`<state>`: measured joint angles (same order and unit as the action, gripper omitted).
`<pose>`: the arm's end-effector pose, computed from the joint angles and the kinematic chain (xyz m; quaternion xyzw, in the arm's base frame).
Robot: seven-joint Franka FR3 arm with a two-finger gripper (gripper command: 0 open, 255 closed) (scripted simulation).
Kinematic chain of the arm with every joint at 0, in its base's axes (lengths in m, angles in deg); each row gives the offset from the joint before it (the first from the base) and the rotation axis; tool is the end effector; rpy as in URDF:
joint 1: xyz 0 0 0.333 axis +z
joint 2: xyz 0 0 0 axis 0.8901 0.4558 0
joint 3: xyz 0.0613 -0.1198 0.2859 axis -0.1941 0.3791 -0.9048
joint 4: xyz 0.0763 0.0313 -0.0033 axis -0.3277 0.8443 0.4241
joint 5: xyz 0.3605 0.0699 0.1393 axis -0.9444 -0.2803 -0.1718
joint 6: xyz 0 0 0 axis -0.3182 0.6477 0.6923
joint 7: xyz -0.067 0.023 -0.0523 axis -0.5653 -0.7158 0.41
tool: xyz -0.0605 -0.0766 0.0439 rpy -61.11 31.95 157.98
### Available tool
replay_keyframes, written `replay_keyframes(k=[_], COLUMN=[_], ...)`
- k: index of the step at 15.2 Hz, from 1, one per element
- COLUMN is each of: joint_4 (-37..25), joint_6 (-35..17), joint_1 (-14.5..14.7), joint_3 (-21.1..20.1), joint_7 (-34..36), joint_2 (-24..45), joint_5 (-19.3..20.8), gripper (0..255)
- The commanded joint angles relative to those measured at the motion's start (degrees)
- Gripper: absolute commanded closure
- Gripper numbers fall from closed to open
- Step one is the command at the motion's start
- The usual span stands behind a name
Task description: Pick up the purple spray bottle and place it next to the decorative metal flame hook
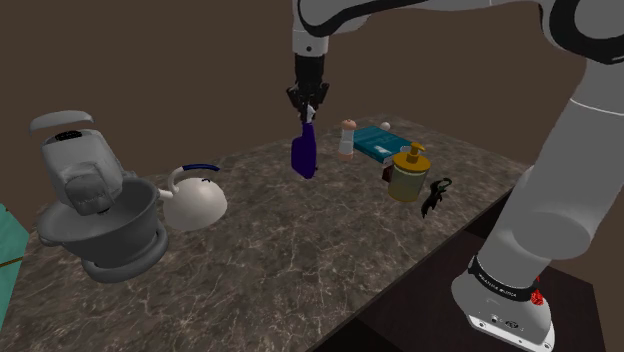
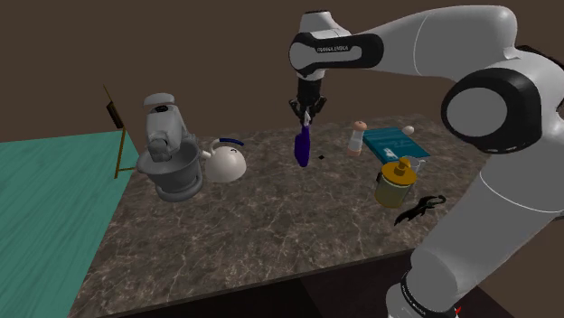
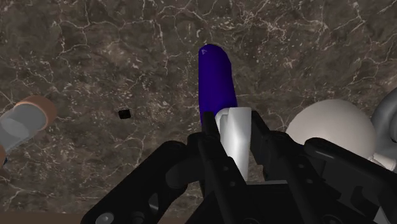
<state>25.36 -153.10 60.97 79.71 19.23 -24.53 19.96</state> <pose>0.5702 0.0288 0.5411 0.9953 -0.0945 0.0192 0.0035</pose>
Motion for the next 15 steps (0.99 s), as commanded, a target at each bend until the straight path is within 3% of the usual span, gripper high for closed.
replay_keyframes(k=[1,15], joint_4=[3.1,16.5], joint_6=[0.5,7.1], joint_1=[-1.0,-6.8], joint_3=[0.9,9.7], joint_7=[-2.0,-16.2], joint_2=[-3.6,-23.8], joint_5=[-0.4,1.1], gripper=[255,255])
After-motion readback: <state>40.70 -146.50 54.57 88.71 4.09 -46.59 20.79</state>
